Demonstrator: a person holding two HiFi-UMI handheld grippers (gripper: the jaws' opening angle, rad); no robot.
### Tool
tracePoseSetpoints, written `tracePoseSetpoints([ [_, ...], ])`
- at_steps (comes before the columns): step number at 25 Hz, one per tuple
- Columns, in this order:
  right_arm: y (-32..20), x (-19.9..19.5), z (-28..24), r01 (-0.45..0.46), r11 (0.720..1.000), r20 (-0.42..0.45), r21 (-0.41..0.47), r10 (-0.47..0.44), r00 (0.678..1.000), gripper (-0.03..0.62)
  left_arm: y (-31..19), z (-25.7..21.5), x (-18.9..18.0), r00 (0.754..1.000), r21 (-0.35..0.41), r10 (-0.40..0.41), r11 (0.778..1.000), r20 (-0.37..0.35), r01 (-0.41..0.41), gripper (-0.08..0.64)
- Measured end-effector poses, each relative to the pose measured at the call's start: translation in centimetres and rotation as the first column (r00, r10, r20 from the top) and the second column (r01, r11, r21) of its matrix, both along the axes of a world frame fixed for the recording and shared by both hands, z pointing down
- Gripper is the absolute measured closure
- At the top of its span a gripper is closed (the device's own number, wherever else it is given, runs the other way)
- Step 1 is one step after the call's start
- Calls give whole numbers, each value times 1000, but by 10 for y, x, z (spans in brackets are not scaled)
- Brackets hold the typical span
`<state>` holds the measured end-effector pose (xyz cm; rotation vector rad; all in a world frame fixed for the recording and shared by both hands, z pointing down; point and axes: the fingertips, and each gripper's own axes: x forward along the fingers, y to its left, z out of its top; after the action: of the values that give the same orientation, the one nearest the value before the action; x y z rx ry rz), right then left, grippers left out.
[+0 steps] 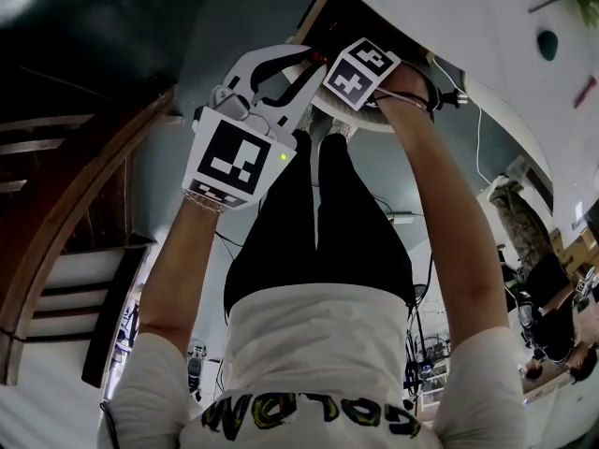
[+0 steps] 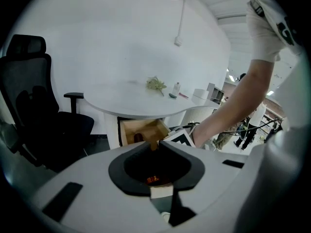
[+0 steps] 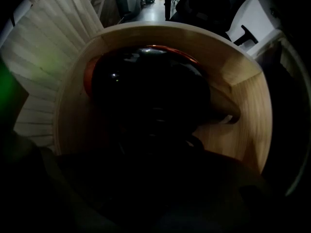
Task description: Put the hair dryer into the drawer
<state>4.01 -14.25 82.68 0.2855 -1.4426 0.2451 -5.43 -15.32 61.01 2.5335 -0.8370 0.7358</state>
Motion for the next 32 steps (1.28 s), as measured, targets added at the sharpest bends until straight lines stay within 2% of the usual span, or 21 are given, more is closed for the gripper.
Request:
tracePoseSetpoints([
  [10,-6,2,9,-14,999,-29,30,15,999,341,6,-1,-6,1000,0,-14,1000,12,14,497],
  [12,-10,0,5,-26,999,-14,41,27,1000,277,8,-3,-7,1000,0,-16,1000,14,16,497],
  [14,-14,-1,-4,-39,998,5,54,39,999,246,9,-8,-7,1000,3,-18,1000,13,18,497],
  [21,-5,3,-44,-82,995,101,58,76,992,242,18,-27,-5,999,17,-43,999,7,43,495],
  [26,9,8,-86,-140,989,210,35,130,969,252,25,-54,-1,997,20,-79,997,-10,80,497],
  [29,16,14,-113,-142,987,258,68,120,959,304,31,-72,3,995,20,-94,995,-24,95,504],
  [32,13,27,-145,-185,974,307,129,138,942,365,35,-91,10,993,20,-108,994,-44,109,526],
])
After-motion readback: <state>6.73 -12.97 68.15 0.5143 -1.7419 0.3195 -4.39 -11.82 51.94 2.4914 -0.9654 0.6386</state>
